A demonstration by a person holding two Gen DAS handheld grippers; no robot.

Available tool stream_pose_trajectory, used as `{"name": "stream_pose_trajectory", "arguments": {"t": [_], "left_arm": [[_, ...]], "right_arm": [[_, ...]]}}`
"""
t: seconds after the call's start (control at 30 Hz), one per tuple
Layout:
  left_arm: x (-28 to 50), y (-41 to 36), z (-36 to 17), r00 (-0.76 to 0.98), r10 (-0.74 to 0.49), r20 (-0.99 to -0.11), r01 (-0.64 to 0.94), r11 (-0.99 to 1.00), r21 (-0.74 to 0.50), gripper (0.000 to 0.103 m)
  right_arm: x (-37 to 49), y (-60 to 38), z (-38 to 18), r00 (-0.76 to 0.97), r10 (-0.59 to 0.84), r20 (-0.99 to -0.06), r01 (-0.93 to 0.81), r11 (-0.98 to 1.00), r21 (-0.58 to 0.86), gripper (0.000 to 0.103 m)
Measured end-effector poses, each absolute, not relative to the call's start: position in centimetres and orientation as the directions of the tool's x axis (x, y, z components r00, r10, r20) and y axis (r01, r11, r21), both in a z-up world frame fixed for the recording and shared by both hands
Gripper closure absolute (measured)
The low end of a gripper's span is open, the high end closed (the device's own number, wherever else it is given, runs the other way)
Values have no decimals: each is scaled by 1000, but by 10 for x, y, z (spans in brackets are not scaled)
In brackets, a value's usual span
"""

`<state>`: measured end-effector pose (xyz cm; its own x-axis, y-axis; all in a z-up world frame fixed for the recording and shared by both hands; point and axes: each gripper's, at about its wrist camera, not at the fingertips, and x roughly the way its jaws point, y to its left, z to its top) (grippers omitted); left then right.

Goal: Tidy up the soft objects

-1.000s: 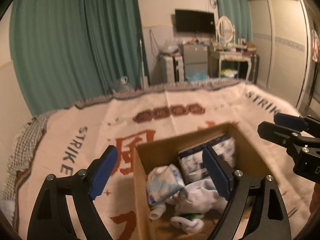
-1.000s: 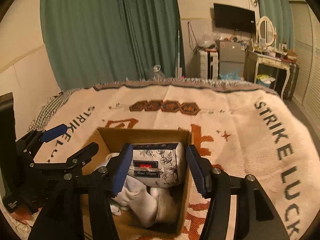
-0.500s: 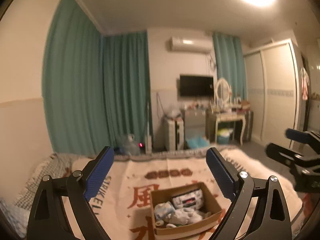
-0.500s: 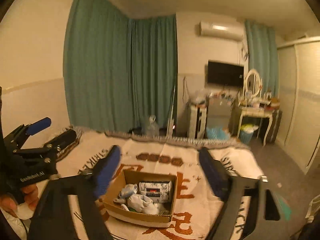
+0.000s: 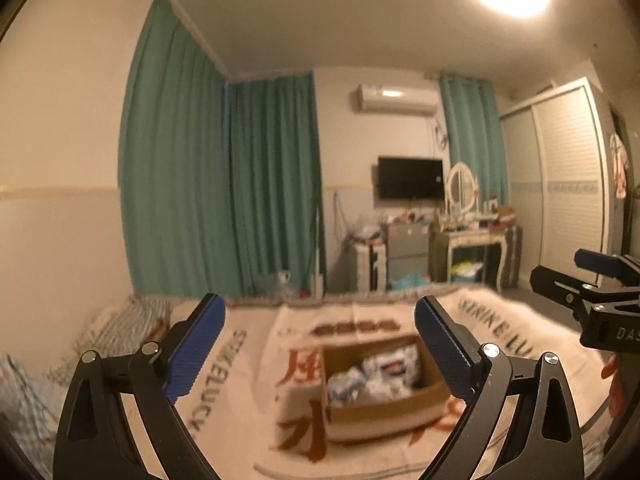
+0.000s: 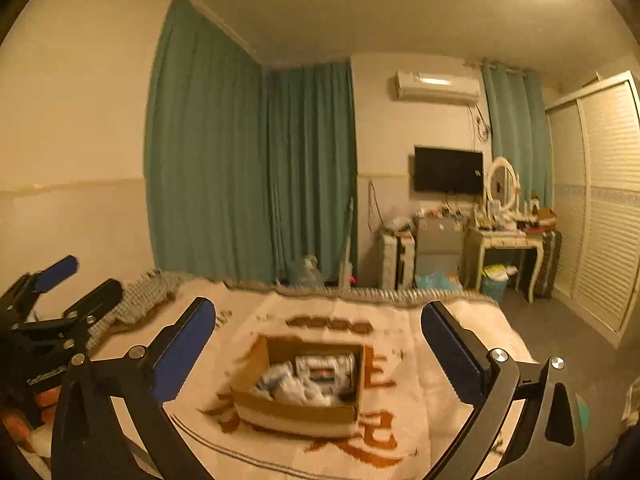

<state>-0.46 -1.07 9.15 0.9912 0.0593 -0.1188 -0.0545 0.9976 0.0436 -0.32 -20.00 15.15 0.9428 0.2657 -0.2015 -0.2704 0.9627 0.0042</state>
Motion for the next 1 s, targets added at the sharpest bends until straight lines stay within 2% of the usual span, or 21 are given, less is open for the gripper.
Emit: {"name": "stream_pose_trajectory", "arguments": {"t": [0.2, 0.33, 0.47, 1.0], "left_arm": [[29, -6, 40, 966, 81, -244, -69, 996, 56, 6], [37, -9, 25, 959, 96, -267, -80, 994, 67, 6], [39, -9, 16, 952, 92, -293, -77, 995, 63, 6], [36, -15, 14, 954, 75, -290, -55, 996, 77, 6]], "right_arm": [[25, -198, 80, 938, 221, -267, -231, 973, -4, 0], [52, -200, 46, 914, 211, -347, -222, 975, 9, 0], [56, -204, 43, 907, 230, -353, -229, 972, 44, 0], [52, -206, 46, 914, 213, -346, -209, 977, 51, 0]]}}
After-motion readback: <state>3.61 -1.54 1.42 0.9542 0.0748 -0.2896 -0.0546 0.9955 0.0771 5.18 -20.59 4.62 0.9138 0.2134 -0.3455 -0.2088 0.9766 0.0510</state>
